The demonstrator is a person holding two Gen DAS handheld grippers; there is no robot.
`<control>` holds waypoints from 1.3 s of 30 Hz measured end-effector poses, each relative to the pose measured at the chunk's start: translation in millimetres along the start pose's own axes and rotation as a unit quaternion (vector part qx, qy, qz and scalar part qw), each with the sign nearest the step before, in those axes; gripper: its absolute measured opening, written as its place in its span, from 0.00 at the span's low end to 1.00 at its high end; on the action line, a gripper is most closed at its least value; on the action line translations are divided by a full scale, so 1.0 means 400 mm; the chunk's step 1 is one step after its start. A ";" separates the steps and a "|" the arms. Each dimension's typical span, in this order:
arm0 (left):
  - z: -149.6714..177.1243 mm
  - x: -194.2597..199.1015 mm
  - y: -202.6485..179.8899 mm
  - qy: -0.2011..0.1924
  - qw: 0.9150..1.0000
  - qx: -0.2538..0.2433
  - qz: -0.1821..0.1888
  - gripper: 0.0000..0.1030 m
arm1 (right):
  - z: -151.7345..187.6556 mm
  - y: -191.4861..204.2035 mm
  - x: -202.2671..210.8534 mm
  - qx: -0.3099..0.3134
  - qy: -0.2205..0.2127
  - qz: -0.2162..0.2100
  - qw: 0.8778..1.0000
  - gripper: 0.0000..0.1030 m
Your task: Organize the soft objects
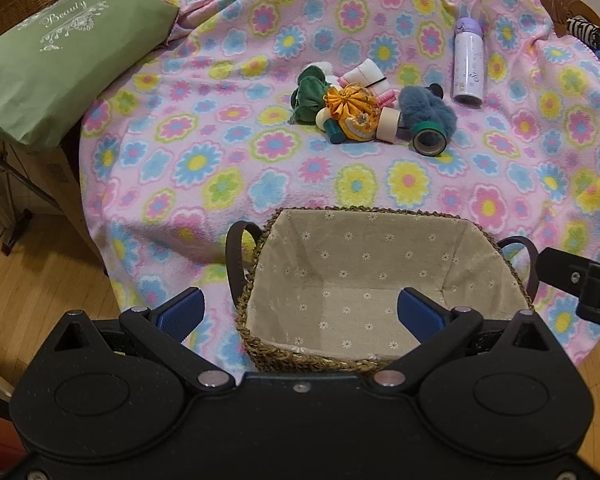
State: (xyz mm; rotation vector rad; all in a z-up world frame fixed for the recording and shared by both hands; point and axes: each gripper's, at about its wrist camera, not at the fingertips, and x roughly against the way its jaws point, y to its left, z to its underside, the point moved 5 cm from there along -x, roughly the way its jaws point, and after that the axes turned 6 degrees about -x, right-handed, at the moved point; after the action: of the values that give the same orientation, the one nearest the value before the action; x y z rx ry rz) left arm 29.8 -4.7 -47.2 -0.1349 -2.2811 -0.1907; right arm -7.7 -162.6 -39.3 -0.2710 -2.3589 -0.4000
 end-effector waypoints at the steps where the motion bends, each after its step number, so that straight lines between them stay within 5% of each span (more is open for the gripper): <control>1: -0.002 0.003 0.001 -0.003 1.000 0.000 0.001 0.97 | 0.000 0.000 0.000 0.000 0.000 0.000 1.000 1.00; 19: -0.004 0.005 -0.014 0.001 1.000 -0.009 0.023 0.97 | 0.011 -0.003 -0.019 0.004 0.005 0.002 1.000 1.00; 29: -0.016 -0.032 -0.029 0.029 0.996 -0.010 0.089 0.88 | -0.014 -0.002 -0.069 0.009 -0.003 0.008 1.000 0.99; 39: -0.117 -0.061 0.025 0.001 0.997 -0.009 0.070 0.88 | -0.100 0.006 -0.157 0.006 0.002 0.000 1.000 0.99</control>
State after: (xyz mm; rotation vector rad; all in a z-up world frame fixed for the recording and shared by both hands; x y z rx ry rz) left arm 81.8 -4.4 -34.1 -0.3034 -2.2592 -0.1371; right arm 63.1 -179.6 -54.3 -0.2652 -2.3554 -0.3865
